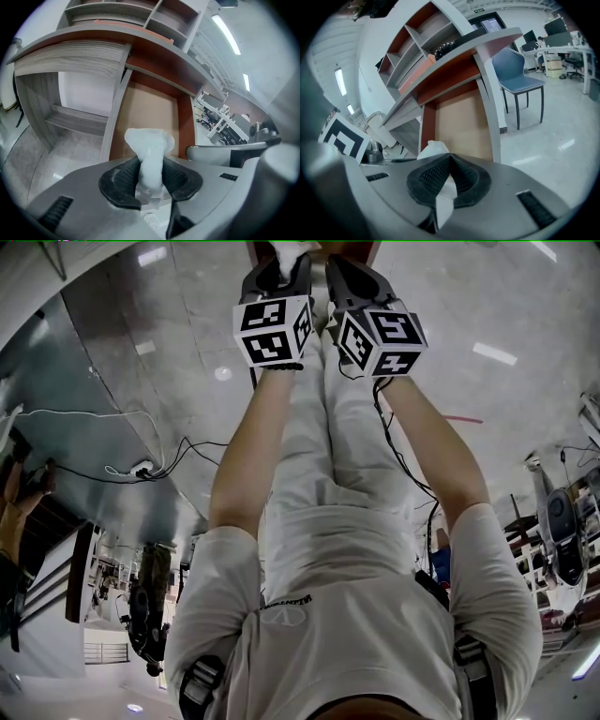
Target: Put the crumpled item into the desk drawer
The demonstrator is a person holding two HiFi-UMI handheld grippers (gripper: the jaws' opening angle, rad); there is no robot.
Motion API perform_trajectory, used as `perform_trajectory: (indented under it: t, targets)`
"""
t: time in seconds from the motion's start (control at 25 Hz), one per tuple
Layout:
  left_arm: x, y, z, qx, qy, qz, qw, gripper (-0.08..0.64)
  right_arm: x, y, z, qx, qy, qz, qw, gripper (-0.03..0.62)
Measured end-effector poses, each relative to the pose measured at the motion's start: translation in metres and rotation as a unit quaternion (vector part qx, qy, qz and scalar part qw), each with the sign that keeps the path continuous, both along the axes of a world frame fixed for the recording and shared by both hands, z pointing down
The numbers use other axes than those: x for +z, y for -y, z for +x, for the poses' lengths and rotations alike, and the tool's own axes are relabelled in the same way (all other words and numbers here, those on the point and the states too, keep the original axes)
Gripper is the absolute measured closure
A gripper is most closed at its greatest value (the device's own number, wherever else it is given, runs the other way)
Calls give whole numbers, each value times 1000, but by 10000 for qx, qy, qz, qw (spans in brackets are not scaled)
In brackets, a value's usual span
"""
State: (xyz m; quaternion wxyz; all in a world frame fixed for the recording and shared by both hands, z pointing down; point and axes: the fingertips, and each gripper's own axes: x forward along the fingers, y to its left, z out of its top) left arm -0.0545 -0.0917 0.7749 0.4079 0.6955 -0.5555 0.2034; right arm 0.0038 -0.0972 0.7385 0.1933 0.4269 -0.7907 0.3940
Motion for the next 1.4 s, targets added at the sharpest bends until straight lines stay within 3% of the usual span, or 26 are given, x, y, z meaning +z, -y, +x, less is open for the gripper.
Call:
perform_trajectory:
  t: [1.4]
  targets:
    - [2,-7,2,30,-71,31,10000,376,-1,-8,9,156,6,44,9999,594]
